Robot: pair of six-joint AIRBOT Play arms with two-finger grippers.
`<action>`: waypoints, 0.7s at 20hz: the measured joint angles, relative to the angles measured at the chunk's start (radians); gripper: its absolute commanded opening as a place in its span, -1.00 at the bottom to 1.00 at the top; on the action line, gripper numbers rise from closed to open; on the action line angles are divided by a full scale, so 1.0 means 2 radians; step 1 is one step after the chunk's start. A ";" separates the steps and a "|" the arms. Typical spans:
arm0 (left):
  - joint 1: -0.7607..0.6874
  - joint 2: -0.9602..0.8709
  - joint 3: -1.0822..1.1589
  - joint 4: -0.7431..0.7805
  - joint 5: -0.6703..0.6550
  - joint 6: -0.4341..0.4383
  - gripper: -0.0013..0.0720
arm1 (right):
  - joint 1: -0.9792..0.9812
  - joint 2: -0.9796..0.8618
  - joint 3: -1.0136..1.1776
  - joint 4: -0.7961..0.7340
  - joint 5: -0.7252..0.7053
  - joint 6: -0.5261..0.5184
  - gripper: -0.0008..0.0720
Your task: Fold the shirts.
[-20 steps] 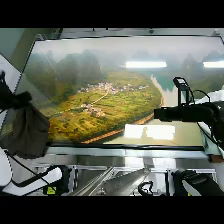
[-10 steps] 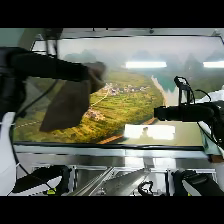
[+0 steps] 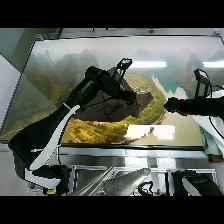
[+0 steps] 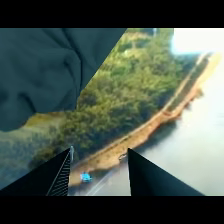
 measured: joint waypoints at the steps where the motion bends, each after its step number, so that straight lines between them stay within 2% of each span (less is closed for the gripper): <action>1: 0.010 -0.003 0.006 -0.011 0.009 -0.001 0.96 | -0.011 -0.001 0.005 0.001 -0.002 0.000 0.52; 6: 0.121 0.018 0.041 -0.031 0.112 0.011 0.96 | -0.083 -0.039 0.045 0.037 -0.020 -0.021 0.52; 9: 0.219 0.060 -0.010 -0.012 0.149 0.016 0.96 | -0.106 -0.085 0.056 0.098 -0.032 -0.057 0.53; 10: 0.252 0.075 -0.042 -0.007 0.152 0.016 0.96 | -0.106 -0.102 0.057 0.113 -0.034 -0.067 0.69; 11: 0.287 0.089 -0.079 -0.004 0.150 0.018 0.96 | -0.102 -0.120 0.059 0.124 -0.034 -0.073 0.93; 14: 0.381 0.109 -0.190 -0.020 0.114 0.034 0.96 | -0.081 -0.177 0.060 0.150 -0.017 -0.084 0.93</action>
